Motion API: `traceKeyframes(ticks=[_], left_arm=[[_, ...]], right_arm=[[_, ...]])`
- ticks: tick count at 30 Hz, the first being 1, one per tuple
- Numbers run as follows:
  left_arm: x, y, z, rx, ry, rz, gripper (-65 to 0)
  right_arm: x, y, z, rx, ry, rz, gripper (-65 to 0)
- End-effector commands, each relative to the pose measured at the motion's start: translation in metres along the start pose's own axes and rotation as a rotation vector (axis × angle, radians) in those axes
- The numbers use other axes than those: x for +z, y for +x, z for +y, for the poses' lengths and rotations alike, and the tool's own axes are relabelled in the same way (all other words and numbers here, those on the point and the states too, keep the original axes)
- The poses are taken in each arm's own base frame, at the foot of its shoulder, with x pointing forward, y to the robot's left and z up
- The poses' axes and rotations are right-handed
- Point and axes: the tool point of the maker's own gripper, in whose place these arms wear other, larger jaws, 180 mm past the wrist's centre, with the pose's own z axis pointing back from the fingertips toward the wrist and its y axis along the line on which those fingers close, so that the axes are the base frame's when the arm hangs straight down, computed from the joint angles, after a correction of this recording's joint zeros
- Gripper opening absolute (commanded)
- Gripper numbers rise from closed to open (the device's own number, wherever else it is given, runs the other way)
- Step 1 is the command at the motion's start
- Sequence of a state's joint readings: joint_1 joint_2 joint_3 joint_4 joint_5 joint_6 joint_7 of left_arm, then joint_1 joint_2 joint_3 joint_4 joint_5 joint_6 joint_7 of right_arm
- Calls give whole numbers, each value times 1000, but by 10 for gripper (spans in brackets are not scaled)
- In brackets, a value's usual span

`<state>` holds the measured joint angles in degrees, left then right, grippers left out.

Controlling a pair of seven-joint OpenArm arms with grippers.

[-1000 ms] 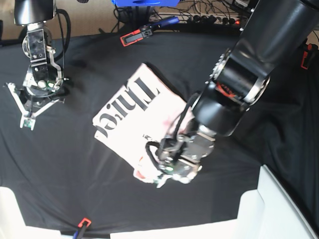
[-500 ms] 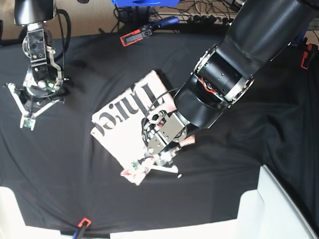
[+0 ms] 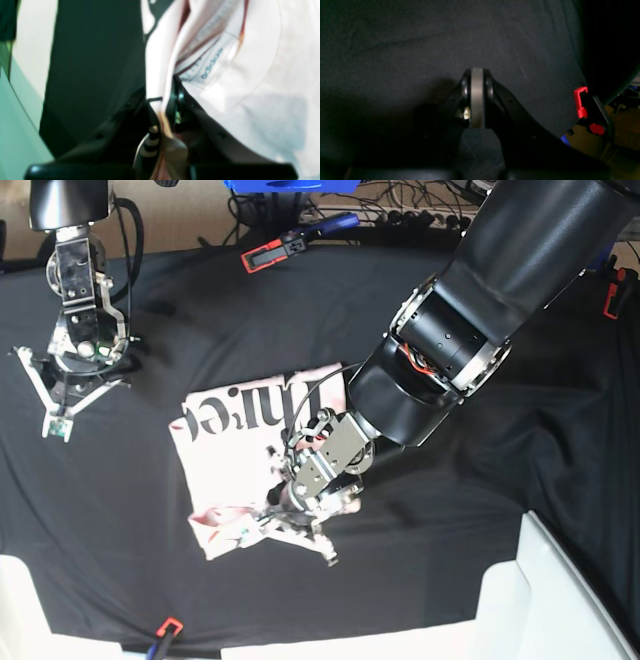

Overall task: Fold the T-shirt properly
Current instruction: 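Rotate the gripped shirt stack with the left gripper, turning it on the cloth, then drag the shirt edge with the left gripper to square the stack, then release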

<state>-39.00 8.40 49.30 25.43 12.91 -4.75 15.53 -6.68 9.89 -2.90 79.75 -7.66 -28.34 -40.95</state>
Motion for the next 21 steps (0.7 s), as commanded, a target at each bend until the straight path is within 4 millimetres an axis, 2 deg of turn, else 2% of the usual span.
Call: traceKeyframes(ticks=[1, 6, 12, 18, 21], left_arm=[[2, 31, 20, -15, 41, -83, -650], [3, 41, 16, -50, 33, -131, -650], [2, 38, -24, -217, -37, -129, -650], [2, 38, -27, -215, -41, -131, -650], [5, 48, -26, -220, -35, -158, -650]], right_arm=[[1, 20, -7, -17, -21, -58, -638], [1, 22, -7, -18, -21, -62, -638], [0, 27, -7, -25, -21, -69, -638], [0, 27, -8, -23, -23, -68, -638], [0, 27, -8, -24, -23, -69, -638]])
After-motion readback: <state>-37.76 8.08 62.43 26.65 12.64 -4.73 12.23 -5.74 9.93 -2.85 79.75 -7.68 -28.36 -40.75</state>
